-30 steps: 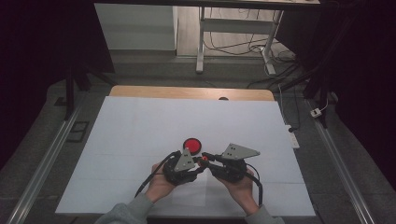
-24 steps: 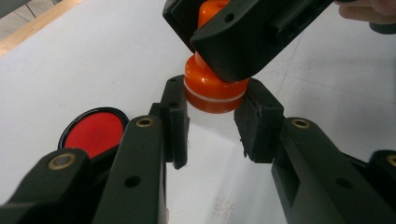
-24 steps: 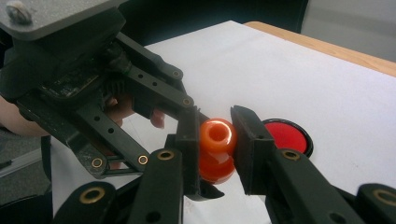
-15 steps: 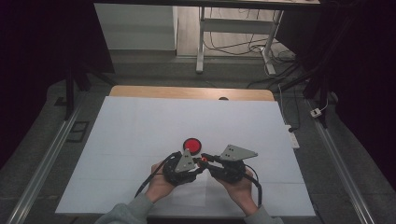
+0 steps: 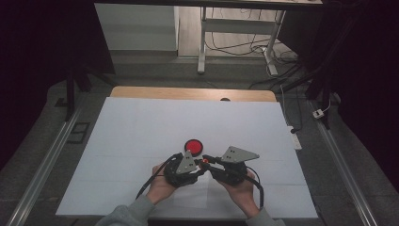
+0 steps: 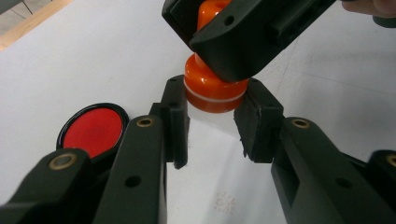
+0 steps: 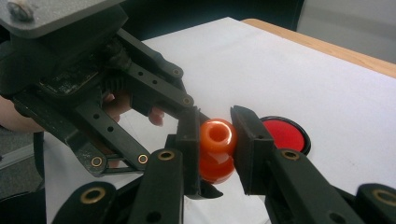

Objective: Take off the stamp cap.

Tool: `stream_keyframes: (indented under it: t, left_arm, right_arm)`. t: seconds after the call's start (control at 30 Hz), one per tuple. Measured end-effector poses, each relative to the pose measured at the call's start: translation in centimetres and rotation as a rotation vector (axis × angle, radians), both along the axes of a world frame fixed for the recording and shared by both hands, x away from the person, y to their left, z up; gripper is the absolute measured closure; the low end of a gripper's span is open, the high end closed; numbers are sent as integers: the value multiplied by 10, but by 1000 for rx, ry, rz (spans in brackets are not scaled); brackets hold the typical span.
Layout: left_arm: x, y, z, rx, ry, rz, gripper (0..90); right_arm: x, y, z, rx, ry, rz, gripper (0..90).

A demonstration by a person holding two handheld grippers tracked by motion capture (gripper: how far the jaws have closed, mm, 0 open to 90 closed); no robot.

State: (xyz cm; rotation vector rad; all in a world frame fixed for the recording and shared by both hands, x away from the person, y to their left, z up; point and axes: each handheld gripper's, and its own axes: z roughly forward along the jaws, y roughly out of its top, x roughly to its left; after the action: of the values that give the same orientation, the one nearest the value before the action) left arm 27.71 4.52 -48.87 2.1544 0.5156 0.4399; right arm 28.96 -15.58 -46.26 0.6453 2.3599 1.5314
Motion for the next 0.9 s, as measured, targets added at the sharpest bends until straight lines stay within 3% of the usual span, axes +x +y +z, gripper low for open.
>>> stream_keyframes:
  t: [0.9]
  left_arm:
    - [0, 0, -3, 7, -2, 5, 656]
  right_arm:
    - [0, 1, -2, -5, 9, -10, 724]
